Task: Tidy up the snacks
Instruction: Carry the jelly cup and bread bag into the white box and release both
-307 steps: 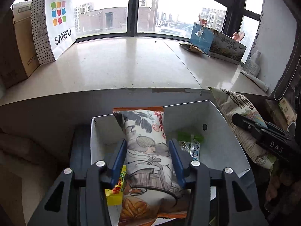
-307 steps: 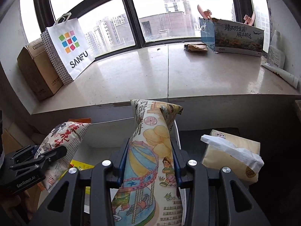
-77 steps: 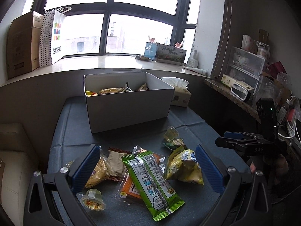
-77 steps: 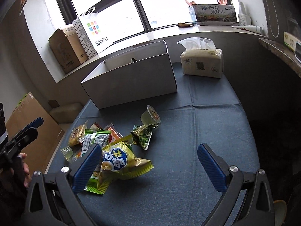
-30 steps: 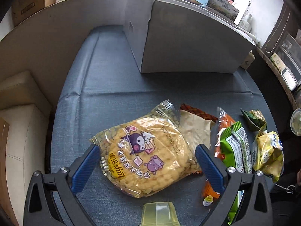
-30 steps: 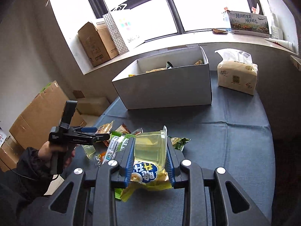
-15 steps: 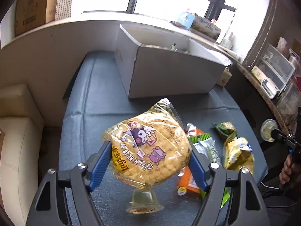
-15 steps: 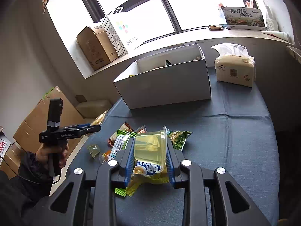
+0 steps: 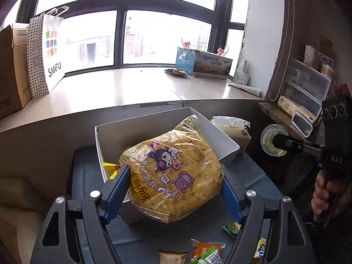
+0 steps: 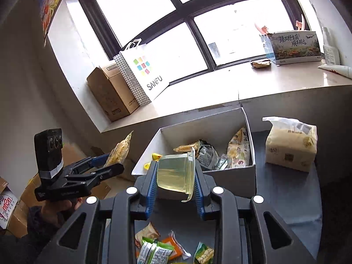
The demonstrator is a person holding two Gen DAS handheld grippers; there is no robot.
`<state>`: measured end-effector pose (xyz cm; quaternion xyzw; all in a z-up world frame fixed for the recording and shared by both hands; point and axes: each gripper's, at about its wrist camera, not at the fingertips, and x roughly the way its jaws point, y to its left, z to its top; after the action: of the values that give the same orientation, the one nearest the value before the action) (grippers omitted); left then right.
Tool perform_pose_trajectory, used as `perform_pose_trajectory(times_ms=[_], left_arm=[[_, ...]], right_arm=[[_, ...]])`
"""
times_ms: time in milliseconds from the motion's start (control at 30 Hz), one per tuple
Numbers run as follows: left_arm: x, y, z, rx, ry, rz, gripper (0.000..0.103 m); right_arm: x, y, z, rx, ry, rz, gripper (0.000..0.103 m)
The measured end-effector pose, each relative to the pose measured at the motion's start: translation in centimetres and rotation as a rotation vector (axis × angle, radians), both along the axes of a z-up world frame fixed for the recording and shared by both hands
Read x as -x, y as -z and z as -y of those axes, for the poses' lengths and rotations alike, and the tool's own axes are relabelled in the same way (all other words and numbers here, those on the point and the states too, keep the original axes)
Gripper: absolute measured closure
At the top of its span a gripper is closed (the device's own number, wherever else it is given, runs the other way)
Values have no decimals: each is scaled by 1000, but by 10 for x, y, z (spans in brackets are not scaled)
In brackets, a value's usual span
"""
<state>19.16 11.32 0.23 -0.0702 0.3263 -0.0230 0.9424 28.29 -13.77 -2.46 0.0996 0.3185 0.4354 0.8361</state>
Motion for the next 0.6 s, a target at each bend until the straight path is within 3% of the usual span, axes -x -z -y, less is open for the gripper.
perform_pose_trajectory(times_ms=[133, 367, 433, 500, 533, 567, 600], left_arm=[[-52, 1, -8, 9, -47, -32, 22], [-118, 18, -21, 14, -143, -133, 22], [-130, 27, -19, -10, -146, -163, 20], [-132, 34, -20, -12, -160, -186, 4], [-132, 36, -21, -10, -168, -185, 0], [-132, 37, -22, -12, -178, -182, 0], [-131, 37, -23, -16, -183, -180, 0]], right_arm=[[-50, -6, -29, 17, 50, -23, 71], [-116, 13, -77, 130, 107, -85, 71], [-125, 17, -89, 164, 118, -86, 71], [-134, 23, -98, 199, 139, -102, 68], [-140, 26, -99, 194, 134, -122, 50], [-143, 29, -99, 180, 129, -149, 11], [-144, 31, -98, 167, 151, -160, 0]])
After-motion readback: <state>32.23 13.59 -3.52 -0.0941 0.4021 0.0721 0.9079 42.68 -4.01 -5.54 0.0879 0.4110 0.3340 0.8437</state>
